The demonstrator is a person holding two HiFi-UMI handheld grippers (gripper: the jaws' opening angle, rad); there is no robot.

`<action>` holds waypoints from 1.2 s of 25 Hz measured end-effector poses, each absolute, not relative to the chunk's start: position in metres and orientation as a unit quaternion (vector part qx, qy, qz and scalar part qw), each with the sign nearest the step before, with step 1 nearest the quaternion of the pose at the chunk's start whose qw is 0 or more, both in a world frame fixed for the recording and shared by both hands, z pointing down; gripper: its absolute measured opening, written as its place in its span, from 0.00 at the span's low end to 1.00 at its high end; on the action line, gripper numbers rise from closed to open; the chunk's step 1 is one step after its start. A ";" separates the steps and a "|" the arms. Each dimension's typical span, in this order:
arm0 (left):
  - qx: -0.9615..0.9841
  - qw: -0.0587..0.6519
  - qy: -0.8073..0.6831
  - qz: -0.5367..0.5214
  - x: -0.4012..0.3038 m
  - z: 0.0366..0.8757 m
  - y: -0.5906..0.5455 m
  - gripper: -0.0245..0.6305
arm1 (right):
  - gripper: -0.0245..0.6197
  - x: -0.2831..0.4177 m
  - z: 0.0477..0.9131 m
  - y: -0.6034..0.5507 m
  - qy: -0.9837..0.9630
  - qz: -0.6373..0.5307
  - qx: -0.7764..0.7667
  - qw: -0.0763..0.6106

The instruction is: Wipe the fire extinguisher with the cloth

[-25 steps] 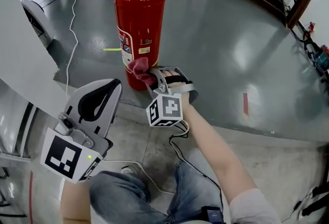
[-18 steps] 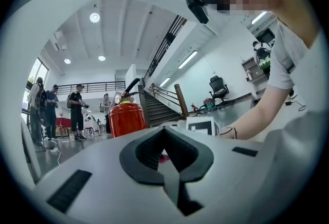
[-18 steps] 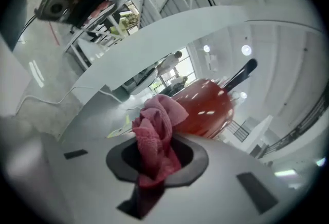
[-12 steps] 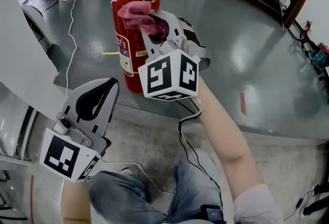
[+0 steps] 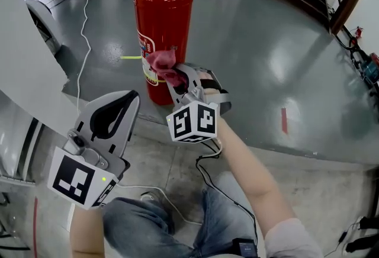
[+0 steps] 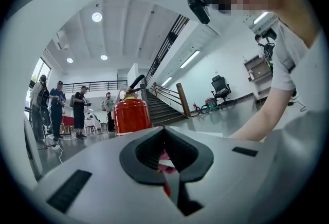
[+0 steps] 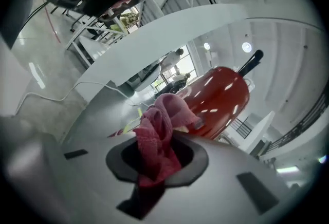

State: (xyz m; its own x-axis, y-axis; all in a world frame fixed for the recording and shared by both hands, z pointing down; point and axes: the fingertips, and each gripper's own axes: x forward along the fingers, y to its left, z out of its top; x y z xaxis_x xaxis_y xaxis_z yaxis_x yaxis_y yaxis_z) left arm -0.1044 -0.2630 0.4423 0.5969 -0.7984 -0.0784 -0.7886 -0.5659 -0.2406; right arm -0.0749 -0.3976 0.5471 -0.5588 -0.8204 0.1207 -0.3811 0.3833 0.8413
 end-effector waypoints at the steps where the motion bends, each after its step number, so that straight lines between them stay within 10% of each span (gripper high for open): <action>1: -0.885 0.125 0.449 -0.021 -0.105 0.444 -0.264 0.05 | 0.13 -0.076 0.565 -0.398 -0.787 -0.397 0.376 0.286; 14: -0.881 0.125 0.455 -0.043 -0.111 0.452 -0.264 0.05 | 0.13 -0.075 0.695 -0.396 -0.798 -0.305 0.318 0.411; 30: -0.859 0.147 0.488 -0.047 -0.106 0.425 -0.260 0.05 | 0.13 -0.058 0.496 -0.311 -0.952 -0.133 0.264 0.078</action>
State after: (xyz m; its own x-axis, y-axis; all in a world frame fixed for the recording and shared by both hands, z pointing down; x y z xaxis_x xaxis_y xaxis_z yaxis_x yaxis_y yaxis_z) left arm -0.1061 -0.2599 0.4249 0.5195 -0.8522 -0.0621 -0.8244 -0.4808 -0.2988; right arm -0.0583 -0.3109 0.4963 -0.8486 -0.5231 0.0793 -0.4813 0.8255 0.2946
